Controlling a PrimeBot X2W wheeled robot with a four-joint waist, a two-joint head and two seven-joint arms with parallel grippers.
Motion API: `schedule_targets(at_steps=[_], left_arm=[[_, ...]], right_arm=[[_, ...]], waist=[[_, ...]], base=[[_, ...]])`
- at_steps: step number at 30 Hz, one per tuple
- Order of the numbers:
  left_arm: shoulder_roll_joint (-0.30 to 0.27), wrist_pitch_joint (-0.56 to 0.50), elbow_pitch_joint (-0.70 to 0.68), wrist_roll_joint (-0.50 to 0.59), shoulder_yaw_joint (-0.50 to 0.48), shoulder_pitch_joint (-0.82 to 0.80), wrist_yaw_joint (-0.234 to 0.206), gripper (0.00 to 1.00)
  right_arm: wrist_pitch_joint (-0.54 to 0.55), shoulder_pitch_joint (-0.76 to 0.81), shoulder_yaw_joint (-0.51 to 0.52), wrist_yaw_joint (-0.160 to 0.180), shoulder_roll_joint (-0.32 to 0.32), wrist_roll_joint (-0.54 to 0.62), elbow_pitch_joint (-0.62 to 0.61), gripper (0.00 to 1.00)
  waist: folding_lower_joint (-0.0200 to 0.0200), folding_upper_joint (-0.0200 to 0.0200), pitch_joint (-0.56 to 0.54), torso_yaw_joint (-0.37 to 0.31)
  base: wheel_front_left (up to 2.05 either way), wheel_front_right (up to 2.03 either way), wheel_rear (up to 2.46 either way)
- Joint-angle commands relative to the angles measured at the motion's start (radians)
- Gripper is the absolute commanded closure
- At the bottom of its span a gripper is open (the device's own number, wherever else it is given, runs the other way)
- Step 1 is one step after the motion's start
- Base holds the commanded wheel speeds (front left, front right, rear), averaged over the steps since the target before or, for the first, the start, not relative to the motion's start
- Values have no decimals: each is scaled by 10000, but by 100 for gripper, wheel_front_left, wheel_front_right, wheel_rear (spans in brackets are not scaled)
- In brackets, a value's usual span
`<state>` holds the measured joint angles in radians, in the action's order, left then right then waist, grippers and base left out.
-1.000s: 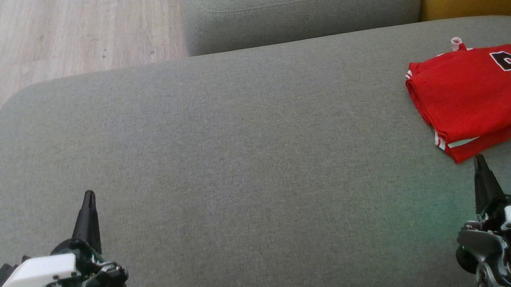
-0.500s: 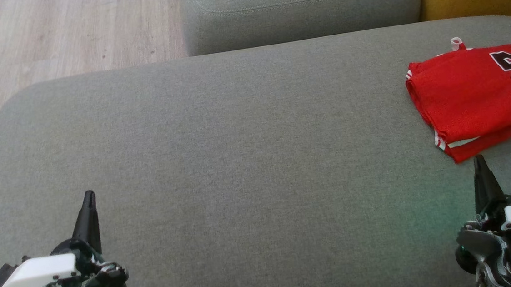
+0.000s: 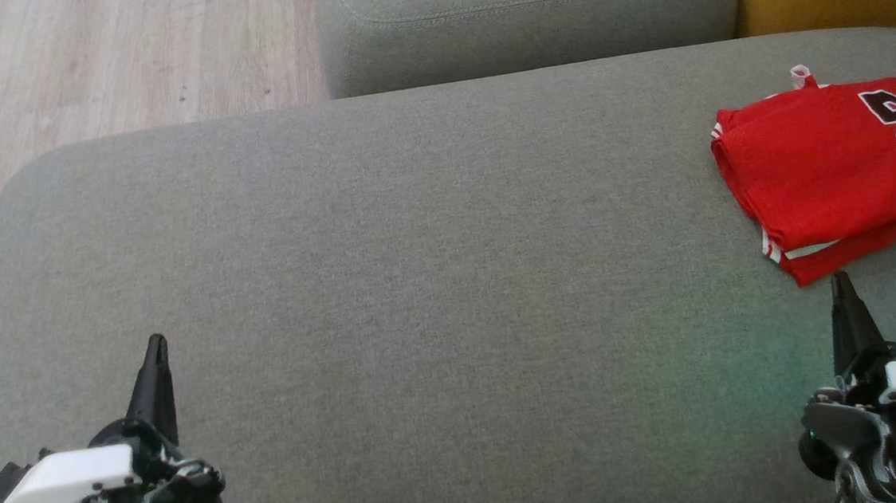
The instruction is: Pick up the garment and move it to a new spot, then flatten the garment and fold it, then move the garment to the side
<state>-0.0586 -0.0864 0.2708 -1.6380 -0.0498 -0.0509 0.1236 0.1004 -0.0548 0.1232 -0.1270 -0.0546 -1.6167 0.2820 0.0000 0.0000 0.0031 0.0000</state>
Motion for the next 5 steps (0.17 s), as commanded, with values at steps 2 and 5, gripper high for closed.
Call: schedule_targets(at_steps=[2, 5], left_arm=[[-90, -77, -267, 97, -402, -551, 71, 100], [-83, -85, -267, 104, -412, -551, 71, 100]], right_arm=[[50, -522, -191, -37, -31, 1, -377, 100], [54, -522, -187, -37, -28, 5, -377, 100]], waist=[[0, 0, 0, 0], [0, 0, 0, 0]], base=[[0, 0, 0], [0, 0, 0]])
